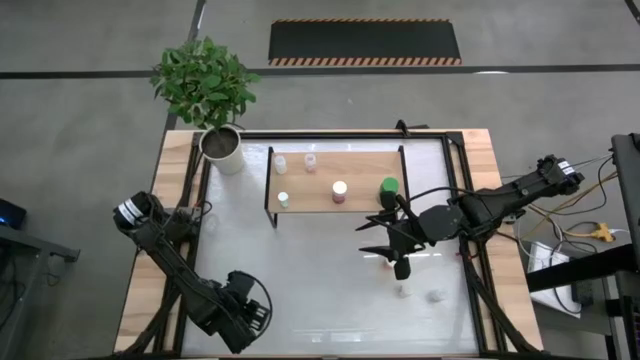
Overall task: Pick and place medicine bottles onto shelf by color
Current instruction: Put the transparent pill bottle on the shelf
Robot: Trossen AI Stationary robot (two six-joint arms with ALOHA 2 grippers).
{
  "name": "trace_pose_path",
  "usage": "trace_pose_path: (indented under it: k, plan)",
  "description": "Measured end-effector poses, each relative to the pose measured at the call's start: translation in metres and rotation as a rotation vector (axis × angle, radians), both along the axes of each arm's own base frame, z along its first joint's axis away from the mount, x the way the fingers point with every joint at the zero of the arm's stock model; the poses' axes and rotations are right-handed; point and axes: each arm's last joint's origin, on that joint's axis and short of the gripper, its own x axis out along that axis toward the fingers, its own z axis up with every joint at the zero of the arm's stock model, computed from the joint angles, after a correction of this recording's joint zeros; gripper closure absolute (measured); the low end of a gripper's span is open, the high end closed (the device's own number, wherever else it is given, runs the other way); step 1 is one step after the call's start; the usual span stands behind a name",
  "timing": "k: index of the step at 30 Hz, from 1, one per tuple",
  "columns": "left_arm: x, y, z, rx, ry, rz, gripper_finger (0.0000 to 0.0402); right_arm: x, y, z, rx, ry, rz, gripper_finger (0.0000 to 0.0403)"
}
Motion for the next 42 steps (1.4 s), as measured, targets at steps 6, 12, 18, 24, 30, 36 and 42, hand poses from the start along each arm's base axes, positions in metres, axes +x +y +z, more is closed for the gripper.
trace_pose_path:
  k: [6, 12, 18, 24, 30, 36, 42]
  plan:
    - [0.003, -0.004, -0.012, 0.022, 0.028, 0.000, 0.0212, 0.000, 0.000, -0.004, 0.009, 0.015, -0.006, 0.0204]
    - [0.003, -0.003, -0.017, 0.035, 0.042, 0.000, 0.0212, 0.000, 0.000, -0.010, 0.010, 0.030, -0.009, 0.0204]
    - [0.002, -0.003, -0.018, 0.039, 0.045, 0.000, 0.0212, 0.000, 0.000, -0.012, 0.020, 0.036, -0.014, 0.0204]
    - [0.002, -0.003, -0.018, 0.040, 0.046, 0.000, 0.0212, 0.000, 0.000, -0.012, 0.019, 0.037, -0.014, 0.0204]
    - [0.002, -0.003, -0.018, 0.040, 0.047, -0.002, 0.0226, 0.000, 0.000, -0.017, 0.013, 0.049, -0.013, 0.0204]
    - [0.002, -0.004, -0.018, 0.023, 0.064, -0.005, 0.0263, 0.000, 0.000, -0.020, 0.014, 0.054, -0.015, 0.0204]
    - [0.003, -0.003, -0.018, 0.054, 0.028, -0.013, 0.0279, 0.000, 0.000, -0.020, 0.026, 0.056, -0.020, 0.0204]
